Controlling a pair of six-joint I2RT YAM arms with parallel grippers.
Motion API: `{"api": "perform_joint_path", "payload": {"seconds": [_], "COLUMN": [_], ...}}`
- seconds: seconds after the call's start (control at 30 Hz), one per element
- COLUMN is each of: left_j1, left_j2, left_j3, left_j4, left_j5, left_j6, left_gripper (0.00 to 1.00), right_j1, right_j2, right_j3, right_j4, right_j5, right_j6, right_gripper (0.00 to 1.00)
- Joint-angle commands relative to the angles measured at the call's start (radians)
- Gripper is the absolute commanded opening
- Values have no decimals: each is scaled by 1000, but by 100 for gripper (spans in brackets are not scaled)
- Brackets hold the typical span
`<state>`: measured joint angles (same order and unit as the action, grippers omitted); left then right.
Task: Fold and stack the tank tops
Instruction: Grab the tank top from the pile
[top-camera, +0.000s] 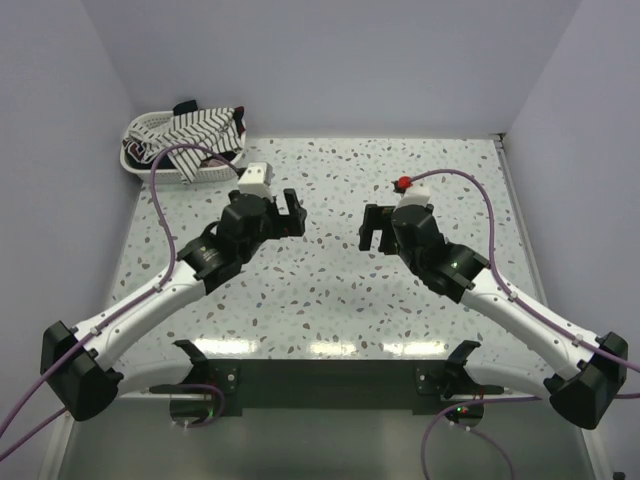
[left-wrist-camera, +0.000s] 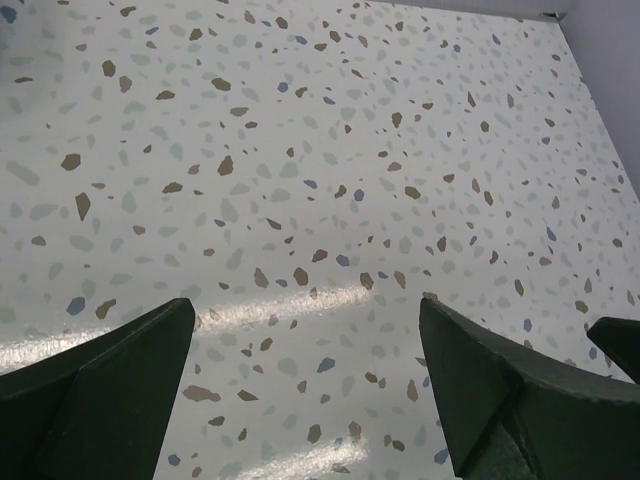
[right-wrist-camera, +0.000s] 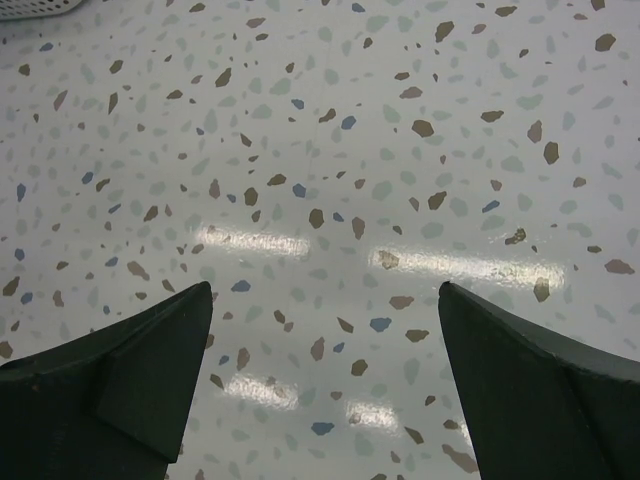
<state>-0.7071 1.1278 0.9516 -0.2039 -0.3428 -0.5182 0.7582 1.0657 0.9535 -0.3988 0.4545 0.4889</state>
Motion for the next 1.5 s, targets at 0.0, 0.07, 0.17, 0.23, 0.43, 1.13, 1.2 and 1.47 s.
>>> {"api": "perform_joint_path", "payload": {"seconds": [0.0, 0.07, 0.17, 0.23, 0.43, 1.13, 1.2, 1.47], "left_j1": [12, 27, 125, 266, 480, 695, 698, 707], "left_j2": [7, 39, 107, 171, 430, 1047, 1064, 1116], "left_j3": [50, 87, 159, 229, 496, 1062, 1072, 1099], "left_j4": [11, -9, -41, -57, -66, -203, -201, -166], "left_j5": [-125, -179, -229, -188, -307, -450, -461, -455], "left_j6": [-54, -86, -164, -209, -201, -166, -172, -164], "left_gripper": [100, 100, 100, 100, 97, 81, 81, 79], "right_j1": [0, 0, 0, 0, 0, -2, -2, -2], "right_j2": [-15, -16, -12, -1, 40, 66, 80, 129], "right_j3": [11, 8, 11, 25, 34, -9, -9, -7], "right_j4": [-9, -15, -32, -52, -69, -40, -38, -28], "right_j5": [15, 6, -14, -17, -77, -117, -122, -131], "right_j6": [-3, -3, 2, 5, 33, 28, 30, 24], "right_gripper": [99, 99, 99, 99, 99, 98, 98, 98]}}
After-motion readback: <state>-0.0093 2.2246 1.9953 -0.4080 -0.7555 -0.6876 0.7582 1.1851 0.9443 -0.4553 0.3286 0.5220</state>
